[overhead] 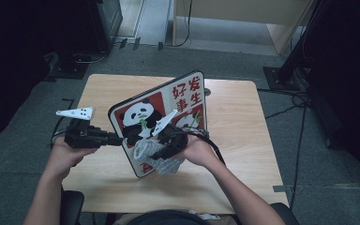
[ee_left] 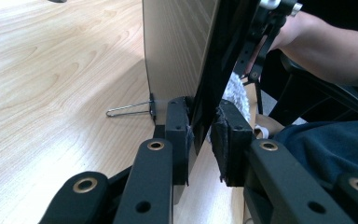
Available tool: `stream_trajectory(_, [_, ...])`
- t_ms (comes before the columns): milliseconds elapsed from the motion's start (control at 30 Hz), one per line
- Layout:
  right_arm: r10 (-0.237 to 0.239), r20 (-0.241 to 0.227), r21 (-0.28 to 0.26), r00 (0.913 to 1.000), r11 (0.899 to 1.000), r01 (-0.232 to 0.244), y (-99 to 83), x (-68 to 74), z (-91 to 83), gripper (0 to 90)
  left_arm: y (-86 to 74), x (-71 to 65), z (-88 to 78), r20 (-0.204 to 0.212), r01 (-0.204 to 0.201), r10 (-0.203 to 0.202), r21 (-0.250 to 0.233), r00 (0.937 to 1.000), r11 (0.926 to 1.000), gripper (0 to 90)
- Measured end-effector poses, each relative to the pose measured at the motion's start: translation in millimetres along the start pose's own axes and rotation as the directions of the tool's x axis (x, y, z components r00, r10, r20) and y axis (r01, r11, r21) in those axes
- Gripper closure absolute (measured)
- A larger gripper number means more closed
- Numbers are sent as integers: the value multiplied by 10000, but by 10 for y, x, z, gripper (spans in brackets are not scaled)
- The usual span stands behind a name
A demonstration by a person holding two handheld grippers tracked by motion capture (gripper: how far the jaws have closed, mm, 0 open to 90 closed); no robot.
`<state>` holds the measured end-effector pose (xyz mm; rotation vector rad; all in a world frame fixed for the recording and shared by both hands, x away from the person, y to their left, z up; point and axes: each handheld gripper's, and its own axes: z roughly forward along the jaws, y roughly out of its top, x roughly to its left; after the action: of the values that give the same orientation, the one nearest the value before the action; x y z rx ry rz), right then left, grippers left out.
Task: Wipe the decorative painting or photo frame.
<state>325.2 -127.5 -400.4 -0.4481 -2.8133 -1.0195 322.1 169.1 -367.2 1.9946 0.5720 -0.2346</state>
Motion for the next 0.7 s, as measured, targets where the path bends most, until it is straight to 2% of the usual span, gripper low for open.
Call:
stream_trajectory(233, [217,-187,98,9996,9997,-215,-99,-14,101,675,-1,1,3,36,13,-13,1,10000,10000,770])
stream_trajectory(333, [85,-244,178,9997,9998,-80,-143,-30,155,677,-2,1,3,38,19,-19,-5,10000,10000,769])
stream_trajectory(500, [127,-400,112,9991,9999,-123,-223,-48,216,678,-5,8,8,74,79,-78,-42,9999,10000,768])
stream_trajectory(700, [290,-564,324,9980,9991,-272,-320,-63,316,680,-4,9,13,105,114,-113,-22,9999,9999,767])
